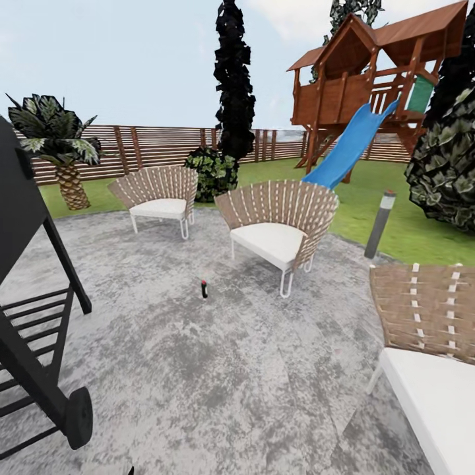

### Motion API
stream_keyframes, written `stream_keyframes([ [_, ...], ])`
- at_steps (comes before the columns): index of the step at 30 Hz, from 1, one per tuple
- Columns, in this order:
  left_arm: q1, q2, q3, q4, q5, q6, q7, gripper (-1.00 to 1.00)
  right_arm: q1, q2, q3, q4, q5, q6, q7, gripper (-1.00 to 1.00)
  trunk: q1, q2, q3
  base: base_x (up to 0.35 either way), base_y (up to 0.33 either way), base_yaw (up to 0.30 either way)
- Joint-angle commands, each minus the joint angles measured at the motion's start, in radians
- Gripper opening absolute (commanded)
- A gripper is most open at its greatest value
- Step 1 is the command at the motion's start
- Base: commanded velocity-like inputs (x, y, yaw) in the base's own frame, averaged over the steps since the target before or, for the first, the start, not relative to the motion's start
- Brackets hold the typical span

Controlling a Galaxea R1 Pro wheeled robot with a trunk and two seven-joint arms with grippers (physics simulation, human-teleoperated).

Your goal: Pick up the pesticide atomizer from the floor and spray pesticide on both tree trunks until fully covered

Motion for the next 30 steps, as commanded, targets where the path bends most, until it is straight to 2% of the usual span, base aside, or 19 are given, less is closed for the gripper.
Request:
stream_keyframes([
  [1,0.0,0.0,0.0,0.0,0.0,0.0,0.0,1.0,0.0,0.0,0.0,0.0,0.0,0.0,0.0,1.0,0.0,0.0,0.0,0.335,0.0,0.078],
  [11,0.0,0.0,0.0,0.0,0.0,0.0,0.0,1.0,0.0,0.0,0.0,0.0,-0.001,-0.001,0.0,1.0,0.0,0.0,0.0,0.311,0.0,0.179],
  [30,0.0,0.0,0.0,-0.001,0.0,-0.001,0.0,1.0,0.0,0.002,0.0,0.0,-0.002,-0.001,0.002,1.0,0.0,0.0,0.0,0.263,0.0,0.005],
])
